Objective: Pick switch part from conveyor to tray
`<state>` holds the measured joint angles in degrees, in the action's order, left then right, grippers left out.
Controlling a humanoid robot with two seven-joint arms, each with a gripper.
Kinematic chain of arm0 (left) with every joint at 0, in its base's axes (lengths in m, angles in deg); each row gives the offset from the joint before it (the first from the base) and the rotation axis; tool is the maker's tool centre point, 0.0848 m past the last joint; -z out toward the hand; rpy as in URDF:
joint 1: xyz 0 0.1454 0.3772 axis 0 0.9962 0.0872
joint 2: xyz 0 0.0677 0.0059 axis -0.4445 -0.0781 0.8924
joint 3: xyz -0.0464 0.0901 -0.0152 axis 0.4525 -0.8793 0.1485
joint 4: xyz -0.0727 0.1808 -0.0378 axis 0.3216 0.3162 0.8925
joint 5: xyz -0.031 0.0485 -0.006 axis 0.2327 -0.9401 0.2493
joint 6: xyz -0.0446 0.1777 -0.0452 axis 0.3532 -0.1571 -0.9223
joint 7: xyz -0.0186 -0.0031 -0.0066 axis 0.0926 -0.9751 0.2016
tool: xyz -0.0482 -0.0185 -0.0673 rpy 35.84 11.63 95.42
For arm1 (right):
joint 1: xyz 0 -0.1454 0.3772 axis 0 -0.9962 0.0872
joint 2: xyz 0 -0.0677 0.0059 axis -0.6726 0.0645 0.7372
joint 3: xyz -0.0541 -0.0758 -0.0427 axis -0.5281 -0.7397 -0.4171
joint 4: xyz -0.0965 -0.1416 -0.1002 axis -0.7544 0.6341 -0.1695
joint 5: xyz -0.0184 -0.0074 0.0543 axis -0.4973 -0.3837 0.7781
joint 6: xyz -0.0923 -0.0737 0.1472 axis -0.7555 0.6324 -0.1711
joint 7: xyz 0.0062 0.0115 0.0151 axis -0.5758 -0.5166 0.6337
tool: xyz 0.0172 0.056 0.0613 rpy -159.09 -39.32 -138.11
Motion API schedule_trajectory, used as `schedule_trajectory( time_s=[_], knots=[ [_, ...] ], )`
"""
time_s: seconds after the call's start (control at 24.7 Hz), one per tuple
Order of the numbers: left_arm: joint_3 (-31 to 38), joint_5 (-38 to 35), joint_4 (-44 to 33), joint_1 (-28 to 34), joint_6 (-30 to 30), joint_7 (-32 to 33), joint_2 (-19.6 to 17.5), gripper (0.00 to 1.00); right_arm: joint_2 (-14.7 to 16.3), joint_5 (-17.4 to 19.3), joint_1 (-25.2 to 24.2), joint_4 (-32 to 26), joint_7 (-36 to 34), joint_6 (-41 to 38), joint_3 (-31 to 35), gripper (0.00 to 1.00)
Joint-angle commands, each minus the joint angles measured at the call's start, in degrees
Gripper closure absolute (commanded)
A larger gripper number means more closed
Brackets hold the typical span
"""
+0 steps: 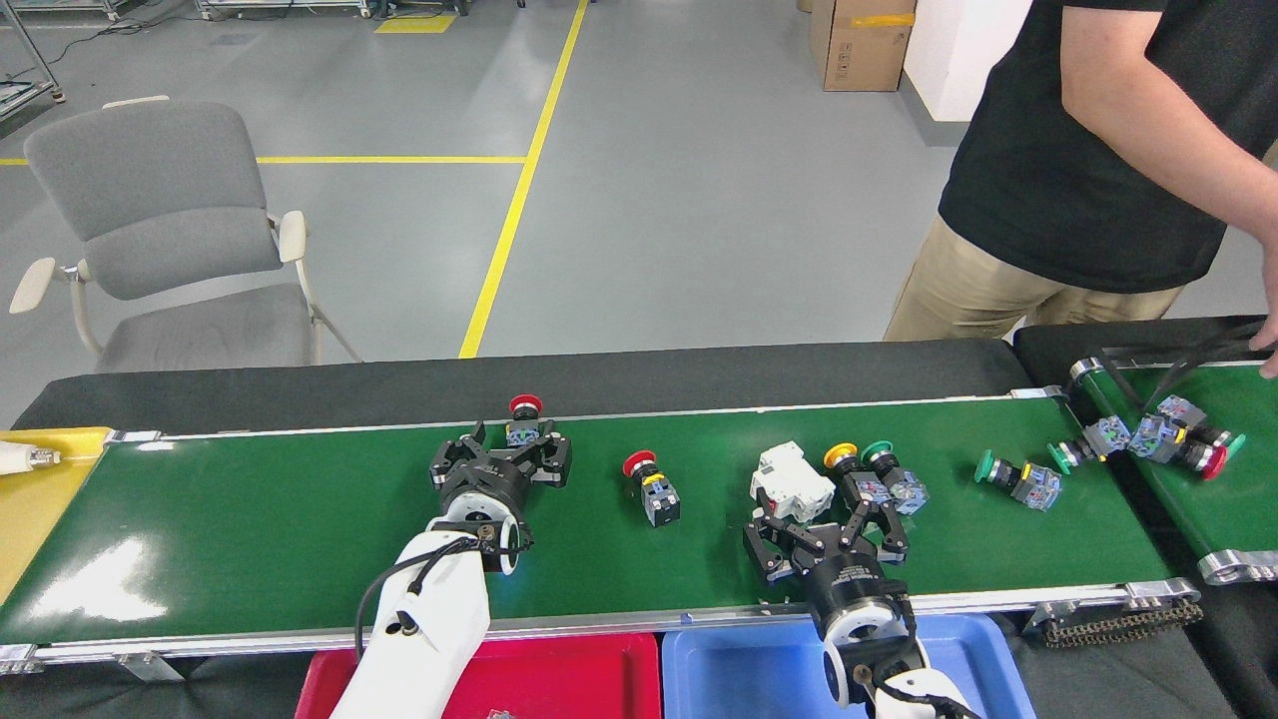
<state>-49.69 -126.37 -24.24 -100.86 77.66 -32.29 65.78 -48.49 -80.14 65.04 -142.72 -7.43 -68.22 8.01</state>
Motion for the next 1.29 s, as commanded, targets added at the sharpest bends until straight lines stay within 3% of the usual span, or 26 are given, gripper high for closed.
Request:
schedule_trajectory(
  time_s=[0.0,0.04,0.16,0.24,0.36,0.44,0.49,0.57,0.61,0.73,0.77,0.81,0.89,0.93,1.05,1.17,1.25],
  knots=[
    [0.10,-0.02,-0.99,-0.10,3.35,-2.89,-0.24,0.86,-1.00,0.01,2.21,1.03,-0.18,1.43,0.08,0.04],
    [0.01,-0.11,-1.17,0.43,3.88,-3.77,-0.24,0.86,-1.17,-0.08,2.56,1.38,-0.18,2.31,-0.28,0.13],
    [-0.43,-0.37,-3.71,3.06,6.25,-4.03,-0.59,0.90,-0.29,-0.25,2.56,1.47,0.17,2.40,-2.65,0.74],
    [-0.08,-0.37,-9.52,5.70,10.21,-4.03,-1.12,0.94,0.06,0.10,2.21,0.77,1.76,2.22,-2.91,0.90],
    [-0.16,-0.37,-26.74,13.26,19.61,-3.16,-5.16,0.94,0.76,0.27,1.59,-4.33,2.81,1.78,-2.21,0.95],
    [-0.16,-0.20,-40.45,21.96,32.44,-1.31,-11.31,0.89,4.72,1.51,-1.75,-13.12,2.37,0.20,-1.86,0.95],
    [0.19,0.15,-45.55,25.74,37.19,-0.25,-13.16,0.82,6.65,2.56,-4.30,-18.22,2.19,-1.03,-1.86,0.95],
    [1.33,0.51,-58.03,36.99,45.63,0.89,-15.62,0.48,12.36,6.43,-14.23,-31.57,1.93,-6.13,-0.89,0.95],
    [2.30,0.33,-62.51,42.44,48.09,0.98,-15.62,0.38,15.26,8.62,-18.97,-36.06,1.40,-9.38,0.95,0.95],
    [3.35,0.42,-63.30,51.67,48.62,1.15,-15.00,0.19,17.81,10.56,-26.45,-35.62,-4.92,-20.02,7.37,0.92],
    [3.44,0.42,-63.30,52.90,48.62,1.15,-15.09,0.10,17.90,10.73,-29.79,-35.53,-7.03,-24.67,10.53,0.83],
    [3.53,0.42,-63.30,53.69,48.62,1.15,-15.00,0.04,17.64,11.26,-34.00,-35.44,-8.26,-28.72,13.70,0.65],
    [5.55,0.42,-63.30,54.04,48.62,1.06,-14.30,0.01,16.85,12.76,-41.21,-35.53,-9.58,-35.84,21.17,0.05],
    [7.21,0.33,-63.30,54.13,46.34,1.06,-13.33,0.01,15.71,12.84,-42.35,-35.01,-9.58,-38.56,23.98,0.01],
    [12.58,0.42,-63.30,54.04,36.93,0.89,-10.43,0.01,13.15,13.02,-42.62,-32.98,-8.88,-39.62,26.62,0.01],
    [19.79,0.51,-63.04,54.21,21.55,0.71,-8.59,0.01,6.48,12.23,-41.83,-34.39,-7.82,-30.39,27.50,0.01],
    [23.13,0.94,-62.69,54.39,15.57,0.45,-8.76,0.01,4.89,9.68,-39.54,-35.71,-4.75,-22.13,26.97,0.01]
  ],
)
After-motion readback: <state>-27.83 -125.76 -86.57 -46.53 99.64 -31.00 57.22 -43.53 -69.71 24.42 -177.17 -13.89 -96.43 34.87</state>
